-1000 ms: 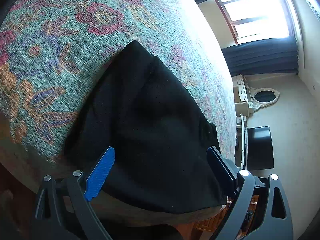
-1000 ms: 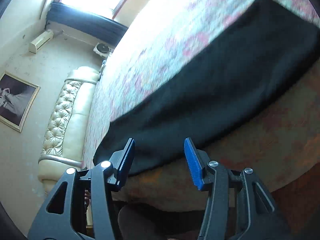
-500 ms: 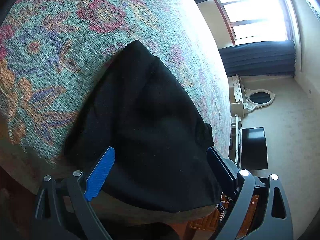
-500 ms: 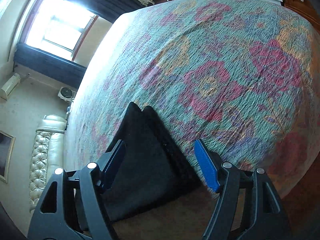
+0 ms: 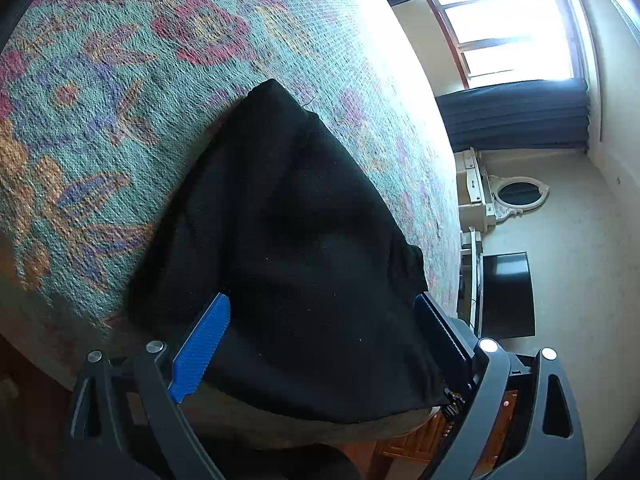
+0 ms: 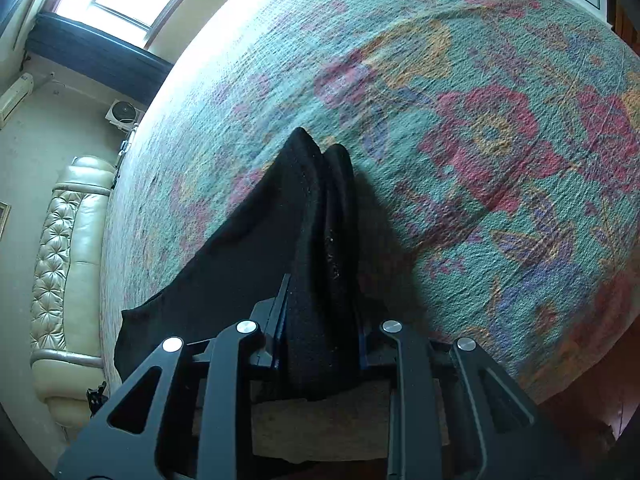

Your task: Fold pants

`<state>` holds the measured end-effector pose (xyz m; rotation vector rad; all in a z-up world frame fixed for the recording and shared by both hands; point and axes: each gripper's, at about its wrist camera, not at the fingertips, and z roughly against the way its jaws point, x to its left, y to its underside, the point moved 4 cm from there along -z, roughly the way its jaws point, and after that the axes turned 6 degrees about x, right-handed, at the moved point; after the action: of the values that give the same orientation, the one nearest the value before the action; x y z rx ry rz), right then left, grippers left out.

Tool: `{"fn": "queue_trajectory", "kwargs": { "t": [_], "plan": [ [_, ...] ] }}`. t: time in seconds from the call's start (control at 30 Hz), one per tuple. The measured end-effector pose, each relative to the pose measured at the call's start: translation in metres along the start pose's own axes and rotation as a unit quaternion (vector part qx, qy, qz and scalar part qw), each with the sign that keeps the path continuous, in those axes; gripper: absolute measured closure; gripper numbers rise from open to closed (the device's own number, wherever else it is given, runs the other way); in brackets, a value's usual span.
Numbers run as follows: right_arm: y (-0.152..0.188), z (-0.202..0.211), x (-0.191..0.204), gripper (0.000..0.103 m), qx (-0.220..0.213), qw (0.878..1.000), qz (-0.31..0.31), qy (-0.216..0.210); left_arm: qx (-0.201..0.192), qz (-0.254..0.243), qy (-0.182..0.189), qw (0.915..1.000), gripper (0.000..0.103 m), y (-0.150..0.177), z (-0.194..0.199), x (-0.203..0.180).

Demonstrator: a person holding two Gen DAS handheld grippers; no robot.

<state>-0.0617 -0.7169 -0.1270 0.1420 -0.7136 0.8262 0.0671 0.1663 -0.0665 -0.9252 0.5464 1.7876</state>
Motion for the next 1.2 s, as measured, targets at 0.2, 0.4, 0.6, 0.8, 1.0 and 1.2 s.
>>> {"fn": "queue_trajectory", "kwargs": {
  "t": [0.2,0.4,0.6,0.8,1.0,1.2],
  "plan": [
    [0.009,0.037,0.061,0.080,-0.035,0.997,0.024,-0.068,0.014,-0.080,-0.098,0.9918,0.011,0.007,-0.006,-0.023],
    [0.027,0.061,0.147,0.080,-0.046,0.991,0.089,-0.091,-0.060,-0.155,-0.199,0.9659,0.011,0.013,0.016,-0.051],
    [0.055,0.057,0.215,0.080,-0.041,0.983,0.139,-0.108,-0.095,-0.204,-0.244,0.9432,0.011,0.028,0.031,-0.064],
    [0.092,0.027,0.270,0.080,-0.032,0.978,0.178,-0.106,-0.098,-0.186,-0.225,0.9513,0.011,0.019,0.032,-0.063],
    [0.128,-0.018,0.310,0.080,-0.016,0.974,0.213,-0.074,-0.104,-0.192,-0.266,0.9390,0.011,0.016,0.028,-0.063],
    [0.158,-0.076,0.330,0.080,0.001,0.973,0.230,-0.033,-0.107,-0.197,-0.269,0.9365,0.011,0.017,0.027,-0.064]
  ]
}}
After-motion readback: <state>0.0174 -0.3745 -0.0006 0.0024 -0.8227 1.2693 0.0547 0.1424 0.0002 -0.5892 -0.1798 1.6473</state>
